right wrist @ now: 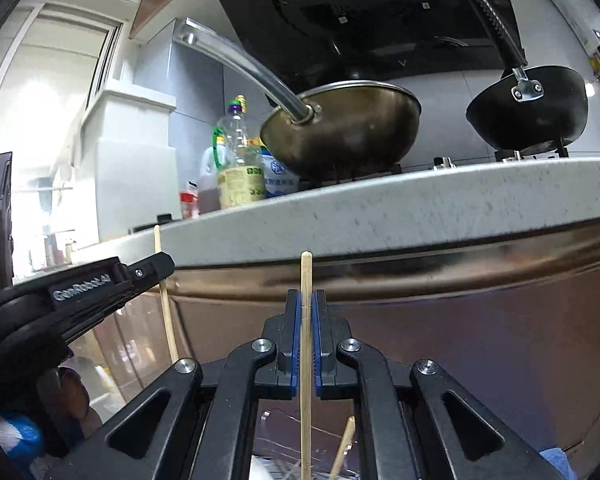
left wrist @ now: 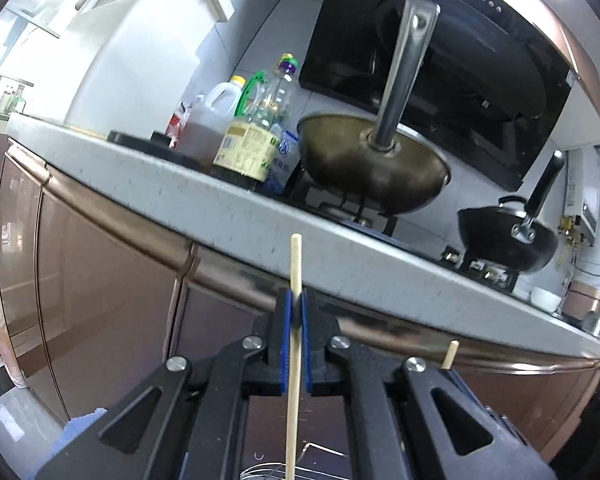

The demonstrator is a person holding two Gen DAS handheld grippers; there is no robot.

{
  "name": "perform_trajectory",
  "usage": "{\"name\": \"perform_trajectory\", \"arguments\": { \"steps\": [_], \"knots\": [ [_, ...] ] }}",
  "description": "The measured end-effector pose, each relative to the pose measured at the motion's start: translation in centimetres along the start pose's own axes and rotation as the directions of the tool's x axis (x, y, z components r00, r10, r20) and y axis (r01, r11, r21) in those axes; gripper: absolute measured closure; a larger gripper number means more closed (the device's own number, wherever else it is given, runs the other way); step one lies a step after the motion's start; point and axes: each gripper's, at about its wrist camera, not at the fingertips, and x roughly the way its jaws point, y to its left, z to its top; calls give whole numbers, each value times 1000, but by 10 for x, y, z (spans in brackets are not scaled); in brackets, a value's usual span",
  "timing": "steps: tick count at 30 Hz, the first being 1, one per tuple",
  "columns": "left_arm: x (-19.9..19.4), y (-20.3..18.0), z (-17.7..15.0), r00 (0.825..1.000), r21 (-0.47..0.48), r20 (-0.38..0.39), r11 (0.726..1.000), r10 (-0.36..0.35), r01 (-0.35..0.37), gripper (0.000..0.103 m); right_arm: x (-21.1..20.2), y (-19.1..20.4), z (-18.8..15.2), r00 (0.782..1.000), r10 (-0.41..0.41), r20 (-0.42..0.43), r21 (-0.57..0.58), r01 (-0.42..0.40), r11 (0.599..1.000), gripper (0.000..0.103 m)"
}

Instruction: Organize utensils

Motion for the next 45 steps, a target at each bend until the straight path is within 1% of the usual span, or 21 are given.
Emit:
{"name": "perform_trajectory", "arguments": {
  "steps": [4, 6, 8, 10, 11, 12, 17, 20, 23, 25, 27, 29, 32, 34, 35, 37, 38, 40, 43, 45],
  "knots": [
    [6, 1, -25, 999, 14, -33, 1000, -6, 7, 99, 1, 3, -18, 1000, -25, -17, -44, 24, 999, 98],
    [3, 3, -32, 999, 21, -45, 1000, -17, 18, 97, 1, 1, -26, 999, -33, -33, -55, 31, 998, 97],
    [-1, 4, -34, 998, 27, -54, 999, -23, 24, 95, -2, -2, -30, 998, -32, -48, -56, 30, 998, 89],
    [-6, 4, -31, 998, 37, -62, 999, -24, 26, 85, -7, -3, -29, 998, -33, -56, -53, 30, 998, 65],
    [-10, 4, -28, 998, 38, -65, 999, -25, 28, 74, -11, -3, -29, 998, -34, -57, -51, 31, 998, 61],
    [-14, 4, -25, 998, 40, -64, 999, -23, 25, 68, -14, -4, -28, 998, -32, -58, -47, 29, 998, 60],
    [-46, 7, -5, 999, 59, -54, 998, 5, -2, 67, -35, 0, -15, 998, -39, -59, -49, 36, 998, 59],
    [-68, 8, 5, 998, 75, -55, 997, 22, -18, 64, -57, 4, -6, 997, -53, -55, -59, 50, 997, 56],
    [-100, 7, 16, 998, 95, -53, 995, 42, -37, 56, -87, 7, 5, 996, -70, -51, -57, 67, 996, 54],
    [-123, 5, 23, 997, 114, -54, 993, 50, -43, 53, -105, 10, 11, 995, -80, -52, -58, 77, 995, 49],
    [-146, 3, 27, 995, 132, -73, 990, 64, -54, 51, -126, 16, 16, 994, -85, -62, -61, 81, 995, 49],
    [-170, 1, 29, 993, 149, -100, 988, 62, -46, 50, -148, 24, 19, 991, -101, -88, -69, 95, 993, 45],
    [-202, -2, 28, 988, 186, -131, 981, 82, -56, 48, -186, 35, 22, 985, -123, -117, -69, 116, 991, 37],
    [-224, -3, 26, 985, 202, -143, 977, 101, -71, 46, -208, 42, 24, 982, -144, -123, -82, 134, 988, 26],
    [-236, -3, 24, 983, 210, -151, 975, 103, -70, 46, -218, 46, 26, 981, -154, -120, -89, 144, 986, 24],
    [-257, -6, 23, 982, 219, -162, 974, 103, -66, 44, -241, 55, 31, 979, -176, -103, -101, 165, 981, 14],
    [-265, -7, 23, 981, 222, -164, 973, 106, -68, 44, -252, 60, 33, 978, -185, -94, -109, 175, 979, 12],
    [-285, -9, 22, 981, 229, -162, 971, 110, -71, 41, -272, 68, 38, 977, -199, -81, -124, 188, 974, 5],
    [-311, -15, 21, 979, 253, -153, 963, 132, -90, 37, -303, 81, 42, 975, -216, -59, -138, 206, 969, 0],
    [-324, -18, 20, 979, 262, -155, 961, 134, -90, 36, -318, 88, 44, 972, -229, -58, -151, 218, 964, 0]
  ]
}}
